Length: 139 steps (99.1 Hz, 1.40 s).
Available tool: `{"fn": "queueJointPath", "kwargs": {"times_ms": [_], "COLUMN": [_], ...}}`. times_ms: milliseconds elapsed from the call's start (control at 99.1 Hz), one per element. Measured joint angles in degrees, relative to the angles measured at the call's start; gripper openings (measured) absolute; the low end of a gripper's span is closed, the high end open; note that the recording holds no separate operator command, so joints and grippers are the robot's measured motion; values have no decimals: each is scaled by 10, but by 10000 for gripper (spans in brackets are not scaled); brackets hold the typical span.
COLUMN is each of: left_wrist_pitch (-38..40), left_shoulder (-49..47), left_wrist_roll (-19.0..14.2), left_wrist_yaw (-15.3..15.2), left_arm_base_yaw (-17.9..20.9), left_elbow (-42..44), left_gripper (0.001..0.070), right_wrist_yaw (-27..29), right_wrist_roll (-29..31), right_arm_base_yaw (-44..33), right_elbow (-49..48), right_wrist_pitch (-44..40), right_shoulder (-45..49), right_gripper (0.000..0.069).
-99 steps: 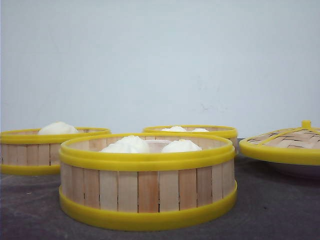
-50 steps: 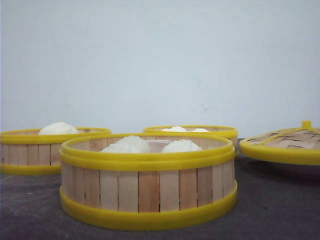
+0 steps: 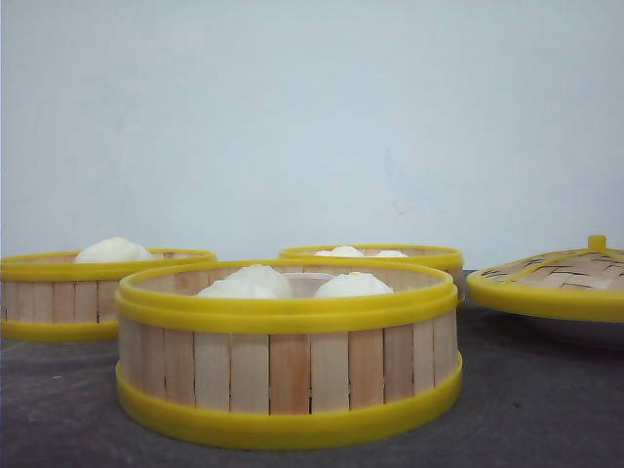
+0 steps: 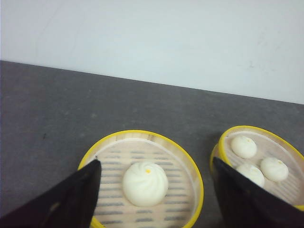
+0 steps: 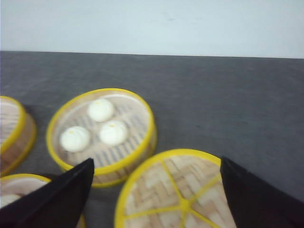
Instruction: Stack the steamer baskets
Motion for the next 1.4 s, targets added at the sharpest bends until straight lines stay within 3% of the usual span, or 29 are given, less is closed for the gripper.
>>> {"fn": "queueJointPath", "kwargs": {"times_ms": [222, 565, 807, 1069, 1402], "left_wrist_pitch": [3, 5, -2, -9, -34], "left_shoulder": [0, 0, 0, 0, 0], "left_wrist_roll": [0, -6, -24, -31, -32], "left_wrist_yaw": [17, 17, 18, 18, 18], "left_arm_base_yaw": [-29, -87, -132, -169, -188], "left_elbow": [0, 0, 0, 0, 0], "left_gripper": [464, 464, 464, 464, 464], "right_wrist_yaw": [-31, -35, 5, 26, 26], "right_wrist_roll": [24, 26, 26, 26, 52], "right_arm_base_yaw": [31, 56, 56, 55, 48], "right_elbow": [83, 215, 265, 271, 273], "right_wrist_pitch": [5, -5, 5, 29, 54], "right_shoulder": [112, 376, 524, 609, 651], "right_gripper": [530, 522, 425, 395, 266]}}
